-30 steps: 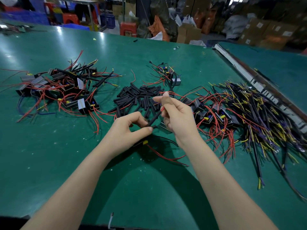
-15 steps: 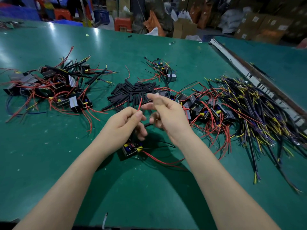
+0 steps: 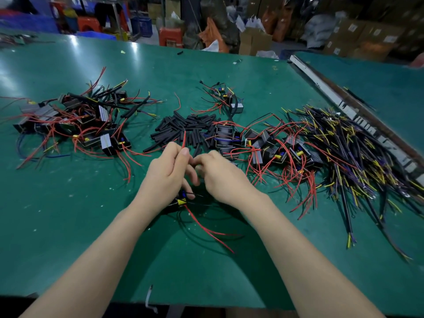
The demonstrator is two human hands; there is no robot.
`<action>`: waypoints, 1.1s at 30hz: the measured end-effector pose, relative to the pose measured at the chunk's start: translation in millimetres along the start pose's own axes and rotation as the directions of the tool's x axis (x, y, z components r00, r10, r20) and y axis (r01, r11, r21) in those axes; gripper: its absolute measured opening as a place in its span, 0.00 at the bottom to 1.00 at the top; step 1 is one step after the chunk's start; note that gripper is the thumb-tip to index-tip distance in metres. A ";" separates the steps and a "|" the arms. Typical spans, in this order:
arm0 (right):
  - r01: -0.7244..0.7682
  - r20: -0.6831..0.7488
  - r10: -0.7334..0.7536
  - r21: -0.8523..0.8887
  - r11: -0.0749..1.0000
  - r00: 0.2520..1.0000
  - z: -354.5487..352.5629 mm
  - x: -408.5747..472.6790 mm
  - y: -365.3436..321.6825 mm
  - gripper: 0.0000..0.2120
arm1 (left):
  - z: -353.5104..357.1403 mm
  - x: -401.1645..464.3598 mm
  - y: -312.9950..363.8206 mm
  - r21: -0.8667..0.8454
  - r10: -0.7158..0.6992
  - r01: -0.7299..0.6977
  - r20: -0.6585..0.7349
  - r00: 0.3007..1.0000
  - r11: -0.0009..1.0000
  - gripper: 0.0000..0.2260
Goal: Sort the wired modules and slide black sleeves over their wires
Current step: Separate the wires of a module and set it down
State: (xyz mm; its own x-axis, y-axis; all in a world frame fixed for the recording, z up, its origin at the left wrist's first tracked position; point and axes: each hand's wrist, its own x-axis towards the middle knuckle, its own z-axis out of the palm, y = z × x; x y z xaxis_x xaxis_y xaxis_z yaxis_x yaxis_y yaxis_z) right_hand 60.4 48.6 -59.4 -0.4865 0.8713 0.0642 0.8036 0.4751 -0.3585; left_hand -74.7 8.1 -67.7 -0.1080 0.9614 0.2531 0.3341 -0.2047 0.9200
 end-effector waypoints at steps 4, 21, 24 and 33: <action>0.008 -0.179 0.069 0.398 0.917 0.981 -22.3 -16.3 16.6 0.12 | 3.8 1.5 2.7 -0.011 -0.027 0.026 -0.129 0.991 1.000 0.10; 0.173 -0.366 0.517 0.908 0.382 0.774 -60.6 -92.4 111.6 0.08 | 94.7 -30.1 40.6 -0.118 -0.188 0.166 -0.212 0.959 0.979 0.06; 0.196 -0.428 0.493 0.870 0.453 0.758 -62.3 -94.1 112.1 0.14 | 95.6 -37.0 48.8 -0.053 -0.128 0.117 -0.325 0.937 0.992 0.22; 0.154 -0.377 0.422 0.867 0.474 0.825 -51.3 -94.3 109.1 0.10 | 128.4 -57.3 83.2 0.645 0.522 -0.565 0.287 0.803 0.515 0.14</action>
State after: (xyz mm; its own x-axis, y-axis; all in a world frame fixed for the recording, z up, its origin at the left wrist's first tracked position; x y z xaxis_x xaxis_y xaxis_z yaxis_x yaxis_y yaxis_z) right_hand 211.5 24.6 -56.8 0.0670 0.9652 0.2530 0.0091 0.2529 -0.9674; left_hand 79.5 -40.4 -44.0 0.3562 0.7183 0.5977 0.8368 -0.5298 0.1379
